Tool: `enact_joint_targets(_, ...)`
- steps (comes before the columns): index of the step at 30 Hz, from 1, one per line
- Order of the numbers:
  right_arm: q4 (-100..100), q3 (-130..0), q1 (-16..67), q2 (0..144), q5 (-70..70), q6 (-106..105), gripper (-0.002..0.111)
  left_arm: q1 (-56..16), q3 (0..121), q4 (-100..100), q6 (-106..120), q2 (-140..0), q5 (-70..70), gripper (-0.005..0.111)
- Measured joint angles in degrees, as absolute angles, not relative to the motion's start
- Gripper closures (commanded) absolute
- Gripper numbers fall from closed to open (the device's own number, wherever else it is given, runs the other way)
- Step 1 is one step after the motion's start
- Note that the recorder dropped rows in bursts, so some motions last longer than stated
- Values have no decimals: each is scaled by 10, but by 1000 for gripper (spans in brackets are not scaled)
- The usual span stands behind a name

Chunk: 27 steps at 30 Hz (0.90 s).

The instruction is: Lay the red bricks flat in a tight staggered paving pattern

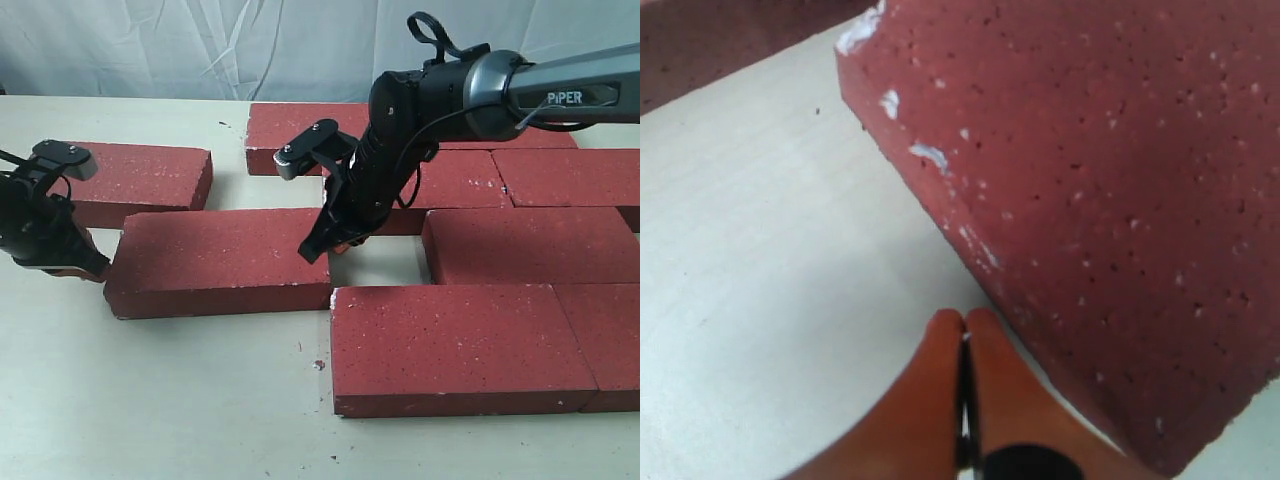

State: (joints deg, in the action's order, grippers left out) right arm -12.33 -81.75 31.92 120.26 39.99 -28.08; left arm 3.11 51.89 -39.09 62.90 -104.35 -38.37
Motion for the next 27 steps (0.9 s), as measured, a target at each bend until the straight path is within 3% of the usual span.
enact_joint_targets(27, -148, -817, 319, 1191, 447, -294, 109, 31, 519, -401, 662, -1043, -423, 107)
